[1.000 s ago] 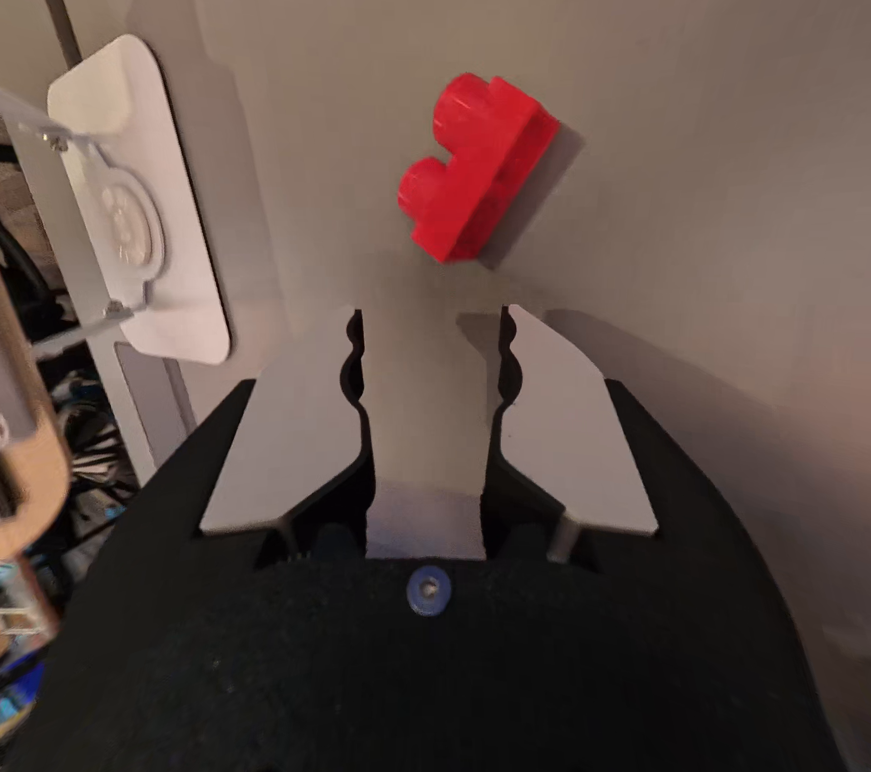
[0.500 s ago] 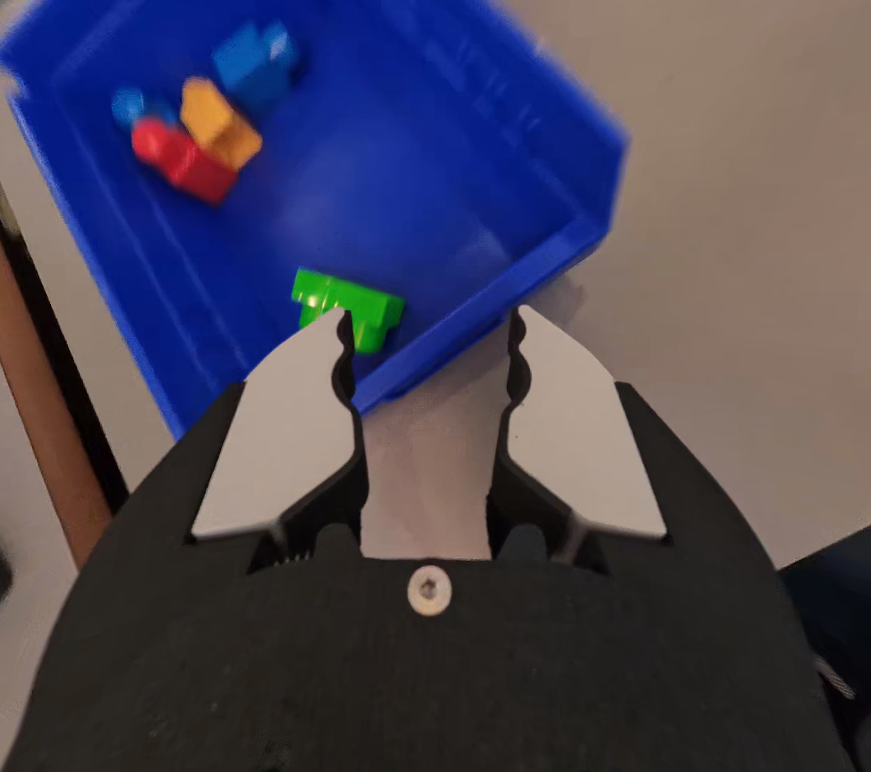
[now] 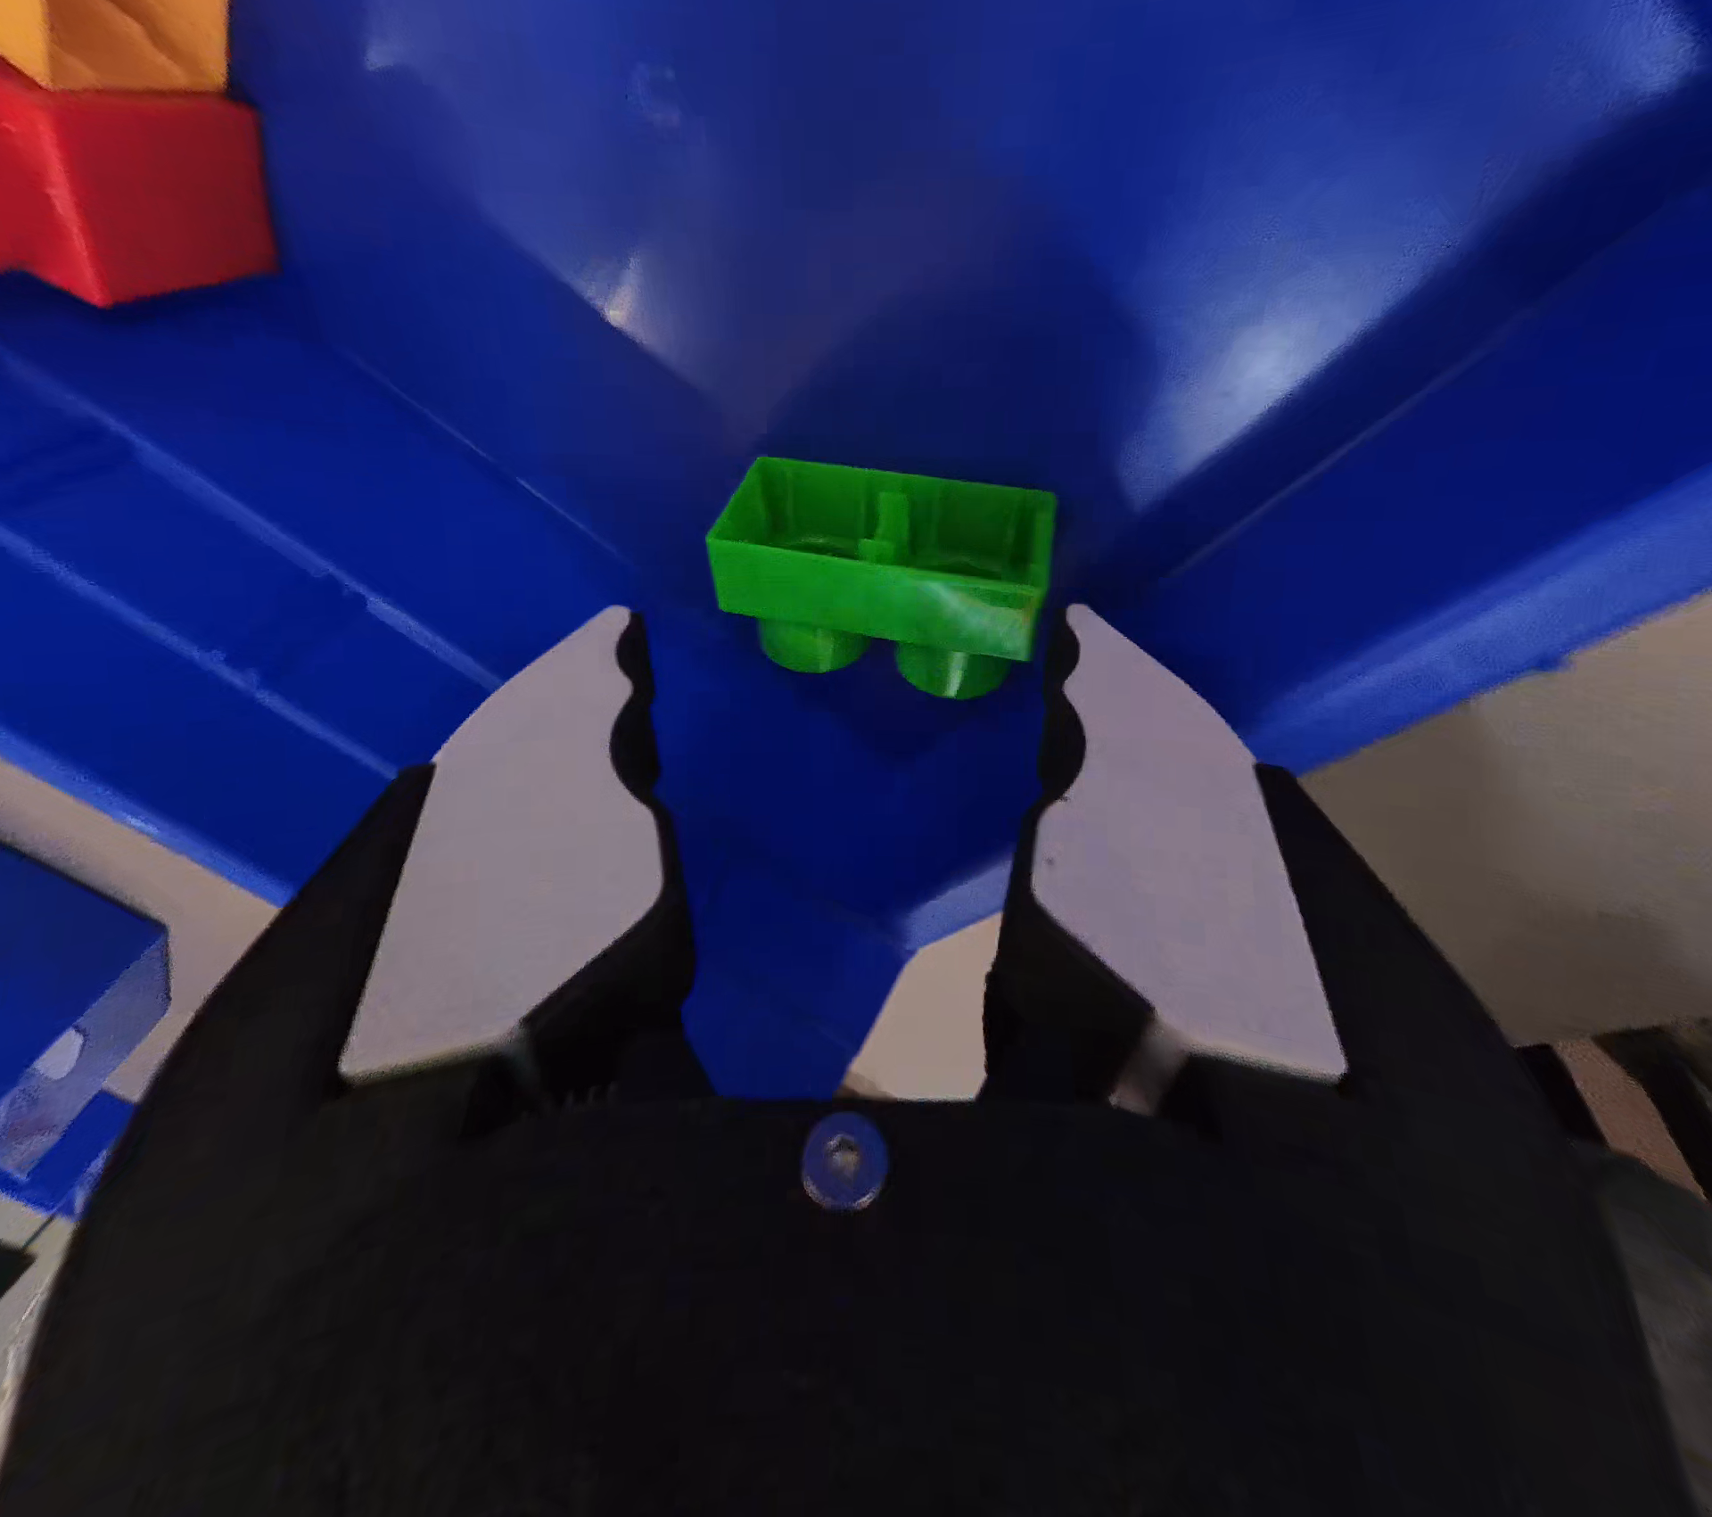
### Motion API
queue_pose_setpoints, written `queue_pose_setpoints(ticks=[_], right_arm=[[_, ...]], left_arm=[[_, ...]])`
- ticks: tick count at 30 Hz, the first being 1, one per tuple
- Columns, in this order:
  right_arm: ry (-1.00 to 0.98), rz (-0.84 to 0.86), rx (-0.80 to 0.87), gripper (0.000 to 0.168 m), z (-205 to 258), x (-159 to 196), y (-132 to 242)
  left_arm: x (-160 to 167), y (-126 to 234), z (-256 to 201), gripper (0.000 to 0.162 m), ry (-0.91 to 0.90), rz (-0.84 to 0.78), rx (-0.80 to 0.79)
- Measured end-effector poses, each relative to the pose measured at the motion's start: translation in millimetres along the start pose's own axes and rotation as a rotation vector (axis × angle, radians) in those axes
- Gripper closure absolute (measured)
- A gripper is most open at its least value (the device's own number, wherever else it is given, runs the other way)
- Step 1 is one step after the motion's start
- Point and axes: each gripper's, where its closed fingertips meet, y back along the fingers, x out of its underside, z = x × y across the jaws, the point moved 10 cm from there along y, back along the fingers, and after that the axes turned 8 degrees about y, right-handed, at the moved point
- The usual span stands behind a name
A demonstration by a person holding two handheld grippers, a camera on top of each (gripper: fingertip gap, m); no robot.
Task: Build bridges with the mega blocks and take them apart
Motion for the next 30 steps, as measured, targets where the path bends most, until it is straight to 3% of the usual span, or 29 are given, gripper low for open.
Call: queue_pose_setpoints(ticks=[2, 3, 12, 22, 30], right_arm=[[0.0, -0.004, 0.0, 0.124, -0.1, 0.0, 0.5], [-0.001, -0.005, -0.002, 0.124, -0.1, -0.1, 0.6], [-0.002, -0.018, -0.002, 0.124, -0.3, -0.1, 2.1], [0.005, 0.0, 0.002, 0.125, 0.4, -0.1, 0.3], [0.0, -0.01, -0.001, 0.125, -0.1, 0.0, 1.4]], left_arm=[[-0.2, -8.5, 4.9, 0.083, 0.017, 0.04, 0.04], [-0.5, -11.3, 5.7, 0.091, 0.02, 0.041, 0.063], [-4.6, -13.8, 9.8, 0.091, 0.014, -0.019, 0.069], [-49.2, -11.5, 7.6, 0.091, 0.0, -0.114, 0.034], [-55.4, -2.2, 6.0, 0.091, -0.01, -0.135, 0.046]])
